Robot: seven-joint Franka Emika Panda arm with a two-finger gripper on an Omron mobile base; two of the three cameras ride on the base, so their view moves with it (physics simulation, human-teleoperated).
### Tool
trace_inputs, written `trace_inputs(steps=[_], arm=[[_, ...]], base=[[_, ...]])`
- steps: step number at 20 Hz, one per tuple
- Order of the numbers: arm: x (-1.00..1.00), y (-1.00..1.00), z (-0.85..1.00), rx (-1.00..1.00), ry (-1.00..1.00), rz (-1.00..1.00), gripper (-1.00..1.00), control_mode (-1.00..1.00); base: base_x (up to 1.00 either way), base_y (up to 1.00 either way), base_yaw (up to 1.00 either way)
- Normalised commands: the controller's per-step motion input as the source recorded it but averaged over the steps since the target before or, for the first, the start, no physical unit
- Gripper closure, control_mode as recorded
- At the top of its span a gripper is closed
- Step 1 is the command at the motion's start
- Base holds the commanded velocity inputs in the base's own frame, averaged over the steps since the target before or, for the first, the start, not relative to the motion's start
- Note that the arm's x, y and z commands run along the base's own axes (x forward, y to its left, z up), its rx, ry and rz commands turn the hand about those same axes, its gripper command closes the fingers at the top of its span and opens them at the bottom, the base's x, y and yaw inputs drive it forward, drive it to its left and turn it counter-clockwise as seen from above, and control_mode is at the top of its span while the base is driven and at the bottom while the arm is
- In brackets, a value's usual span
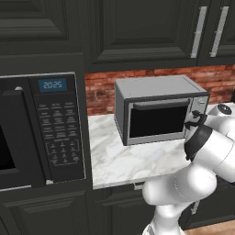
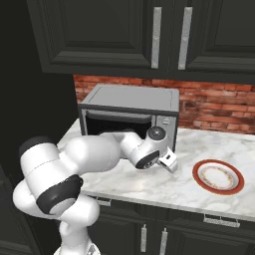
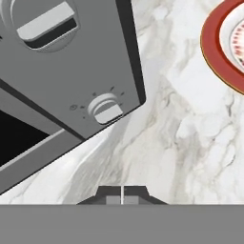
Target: Pick up the bagel from the plate, place it on the toaster oven rack, close the door, and set the timer.
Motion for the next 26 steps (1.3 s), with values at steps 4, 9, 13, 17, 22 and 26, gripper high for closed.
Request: trace_inputs(steps=[4,9,13,17,22,26], arm=[[0.00,0.00,-0.13,0.03,-0.08,0.00,1.00,-1.00],[0.00,0.00,-0.14,0.03,-0.15,0.00,1.00,-1.00],[0.08,0.06,-0.03,0.03,-0.27,0.00,1.00,-1.00],[0.29,0.04,0.00,0.05,-0.26,0.00,1.00,-1.00],[0.53,0.00,0.05,0.02,-0.16,-0.01,1.00,-1.00],[0.54,-0.05,0.03,0.00,0.00,-0.05,1.00,-1.00]], base=[[0.00,0.00,0.00],[0.00,0.00,0.00],[0.00,0.00,0.00],[0.00,0.00,0.00],[0.00,0.00,0.00],[0.00,0.00,0.00]])
